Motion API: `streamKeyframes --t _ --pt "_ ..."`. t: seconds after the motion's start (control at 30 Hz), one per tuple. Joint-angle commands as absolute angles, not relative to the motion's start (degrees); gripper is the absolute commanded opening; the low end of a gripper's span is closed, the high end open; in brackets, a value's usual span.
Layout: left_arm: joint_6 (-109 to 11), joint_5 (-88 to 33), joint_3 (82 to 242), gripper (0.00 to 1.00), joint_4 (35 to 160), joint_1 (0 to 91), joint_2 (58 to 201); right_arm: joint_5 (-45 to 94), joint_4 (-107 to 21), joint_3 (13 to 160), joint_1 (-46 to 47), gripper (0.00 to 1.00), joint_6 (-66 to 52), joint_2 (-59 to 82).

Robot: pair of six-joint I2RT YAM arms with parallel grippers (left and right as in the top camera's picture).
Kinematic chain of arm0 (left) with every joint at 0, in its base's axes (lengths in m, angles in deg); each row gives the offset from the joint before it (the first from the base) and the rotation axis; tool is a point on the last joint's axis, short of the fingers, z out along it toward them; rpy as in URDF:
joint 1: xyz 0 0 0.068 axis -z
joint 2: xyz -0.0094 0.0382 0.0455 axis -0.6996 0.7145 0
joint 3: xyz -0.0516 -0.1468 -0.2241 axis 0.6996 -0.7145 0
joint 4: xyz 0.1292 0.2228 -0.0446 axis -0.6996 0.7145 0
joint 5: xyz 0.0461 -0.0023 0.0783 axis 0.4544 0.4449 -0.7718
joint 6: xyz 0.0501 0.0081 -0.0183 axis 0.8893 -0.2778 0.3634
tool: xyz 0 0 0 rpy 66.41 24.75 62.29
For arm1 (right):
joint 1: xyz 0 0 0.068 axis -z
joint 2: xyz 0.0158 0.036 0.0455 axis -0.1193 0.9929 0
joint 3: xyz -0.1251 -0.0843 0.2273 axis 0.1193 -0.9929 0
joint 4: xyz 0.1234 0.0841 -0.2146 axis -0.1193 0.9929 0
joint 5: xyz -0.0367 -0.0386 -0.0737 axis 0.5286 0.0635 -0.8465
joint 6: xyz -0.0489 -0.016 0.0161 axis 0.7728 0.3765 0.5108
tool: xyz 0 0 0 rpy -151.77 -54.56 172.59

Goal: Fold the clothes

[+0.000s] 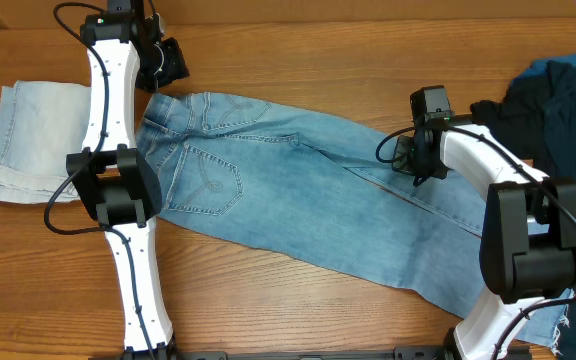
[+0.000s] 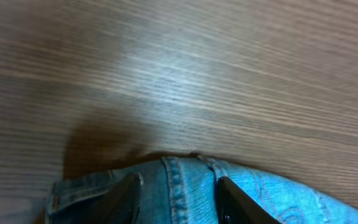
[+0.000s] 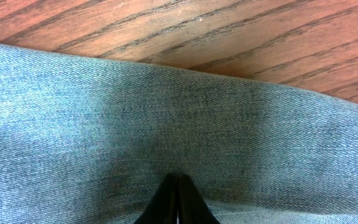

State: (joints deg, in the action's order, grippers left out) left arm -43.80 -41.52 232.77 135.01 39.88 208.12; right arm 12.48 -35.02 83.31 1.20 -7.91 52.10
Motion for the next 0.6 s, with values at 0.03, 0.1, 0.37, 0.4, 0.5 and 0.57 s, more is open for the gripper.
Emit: streamKeyframes --t 0.03,0.1,0.37,0.4,0.5,0.57 --pt "-42.5 -44.1 232.8 0.48 136.7 39.9 208.6 11.7 -34.8 81.2 1.4 0.04 -8.0 51.9" --pt "-41.8 -44.2 232.8 0.5 137.3 39.9 208.6 11.7 -35.0 81.2 1.4 0.04 -8.0 51.9" --pt "-41.0 -45.6 232.8 0.53 138.4 39.9 208.6 11.7 -34.0 81.2 1.4 0.04 -7.9 51.9" --pt "-41.0 -46.7 232.8 0.52 138.2 39.9 208.6 11.7 -33.7 81.2 1.4 0.04 -7.9 51.9" --pt "-42.7 -50.9 232.8 0.52 137.7 39.9 208.6 11.7 -32.8 81.2 1.4 0.04 -7.9 51.9" --pt "-44.3 -53.4 232.8 0.52 137.8 39.9 208.6 11.7 -32.6 81.2 1.4 0.04 -7.9 51.9"
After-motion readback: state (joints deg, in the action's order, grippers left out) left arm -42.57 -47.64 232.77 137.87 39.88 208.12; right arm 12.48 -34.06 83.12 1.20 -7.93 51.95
